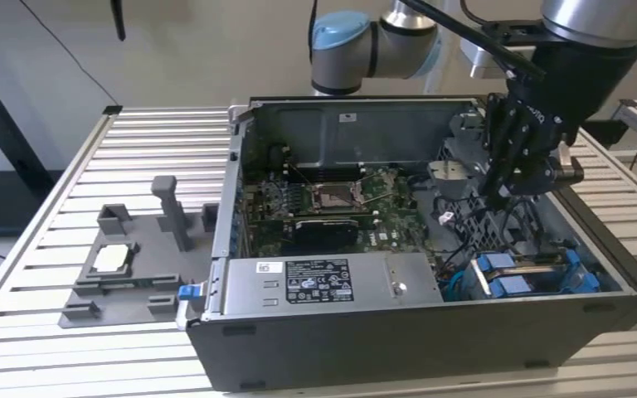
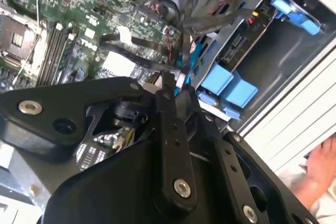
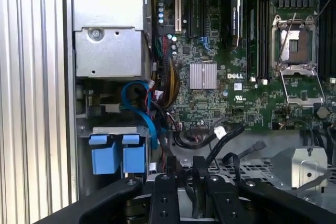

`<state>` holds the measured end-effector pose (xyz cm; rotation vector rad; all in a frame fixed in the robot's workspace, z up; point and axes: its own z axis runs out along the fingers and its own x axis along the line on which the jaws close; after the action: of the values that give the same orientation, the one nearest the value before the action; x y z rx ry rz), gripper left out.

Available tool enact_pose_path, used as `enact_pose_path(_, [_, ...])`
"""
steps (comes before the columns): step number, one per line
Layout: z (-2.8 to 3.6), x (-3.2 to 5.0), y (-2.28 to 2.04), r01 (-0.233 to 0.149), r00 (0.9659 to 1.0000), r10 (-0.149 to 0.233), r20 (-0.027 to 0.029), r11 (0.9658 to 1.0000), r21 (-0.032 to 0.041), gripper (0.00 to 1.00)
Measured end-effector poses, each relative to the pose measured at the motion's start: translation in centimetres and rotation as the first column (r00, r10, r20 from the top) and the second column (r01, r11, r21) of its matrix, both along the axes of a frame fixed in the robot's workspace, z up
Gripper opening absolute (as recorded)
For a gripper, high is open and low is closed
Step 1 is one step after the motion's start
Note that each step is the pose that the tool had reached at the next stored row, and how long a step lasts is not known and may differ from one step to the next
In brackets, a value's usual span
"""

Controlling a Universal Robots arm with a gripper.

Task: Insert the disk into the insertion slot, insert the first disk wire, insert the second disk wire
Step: 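Insert the second disk wire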

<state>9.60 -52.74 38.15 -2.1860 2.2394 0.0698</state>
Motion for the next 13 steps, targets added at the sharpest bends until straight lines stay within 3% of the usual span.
enact_pose_path(6, [-0.35,-0.23,0.0,-0.011,0.9997,0.012,0.0194,0.9999,-0.0101,0.27])
enact_pose_path(13, [-0.6,-0.31,0.0,-0.013,0.9997,0.013,0.0207,0.9998,-0.0126,0.27])
